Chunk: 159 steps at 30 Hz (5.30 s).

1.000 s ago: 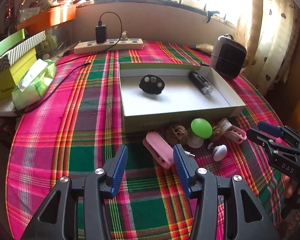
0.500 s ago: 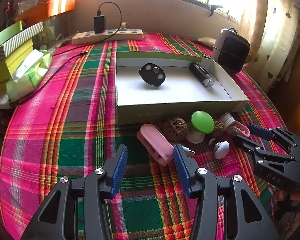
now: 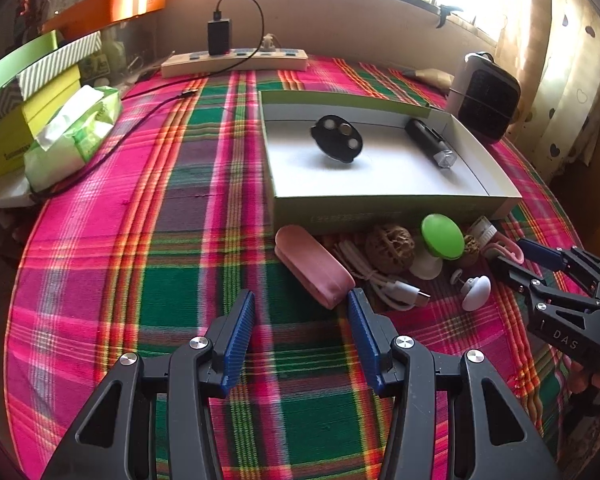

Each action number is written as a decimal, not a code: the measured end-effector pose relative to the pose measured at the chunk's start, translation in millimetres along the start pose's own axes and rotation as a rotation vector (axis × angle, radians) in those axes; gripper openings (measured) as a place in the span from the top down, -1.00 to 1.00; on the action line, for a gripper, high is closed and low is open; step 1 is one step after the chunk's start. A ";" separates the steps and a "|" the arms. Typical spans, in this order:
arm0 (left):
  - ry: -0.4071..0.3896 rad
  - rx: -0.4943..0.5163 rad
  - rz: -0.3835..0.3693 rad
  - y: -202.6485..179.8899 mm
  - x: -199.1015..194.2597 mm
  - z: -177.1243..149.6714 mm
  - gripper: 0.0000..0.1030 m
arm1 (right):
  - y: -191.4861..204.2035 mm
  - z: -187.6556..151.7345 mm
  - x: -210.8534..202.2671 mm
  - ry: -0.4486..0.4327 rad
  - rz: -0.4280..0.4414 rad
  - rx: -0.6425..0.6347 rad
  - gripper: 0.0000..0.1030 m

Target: Organize objects

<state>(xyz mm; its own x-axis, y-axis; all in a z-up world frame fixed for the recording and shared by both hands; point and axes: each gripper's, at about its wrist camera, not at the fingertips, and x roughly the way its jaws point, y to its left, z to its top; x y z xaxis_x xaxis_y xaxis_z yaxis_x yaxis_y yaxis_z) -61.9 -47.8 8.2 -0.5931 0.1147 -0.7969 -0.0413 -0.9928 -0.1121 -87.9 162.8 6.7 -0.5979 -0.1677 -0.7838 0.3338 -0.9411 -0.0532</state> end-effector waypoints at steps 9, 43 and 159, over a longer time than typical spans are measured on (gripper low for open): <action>-0.003 -0.022 0.032 19.3 -4.2 -3.7 0.10 | 0.2 -4.4 -4.3 -0.011 0.011 -0.006 0.36; -0.006 -0.013 0.075 20.2 10.4 12.5 0.10 | -10.7 -10.1 -8.6 -0.003 -0.044 0.085 0.21; -0.119 0.074 -0.011 -4.9 -0.9 74.8 0.59 | 6.4 75.6 -12.9 -0.080 0.097 0.035 0.52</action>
<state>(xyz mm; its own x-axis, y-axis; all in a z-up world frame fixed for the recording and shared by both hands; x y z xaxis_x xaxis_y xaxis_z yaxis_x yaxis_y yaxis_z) -121.2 -45.5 53.8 -0.6832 0.1256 -0.7194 -0.1051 -0.9918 -0.0734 -133.1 136.7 63.2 -0.6204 -0.2802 -0.7325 0.3682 -0.9287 0.0435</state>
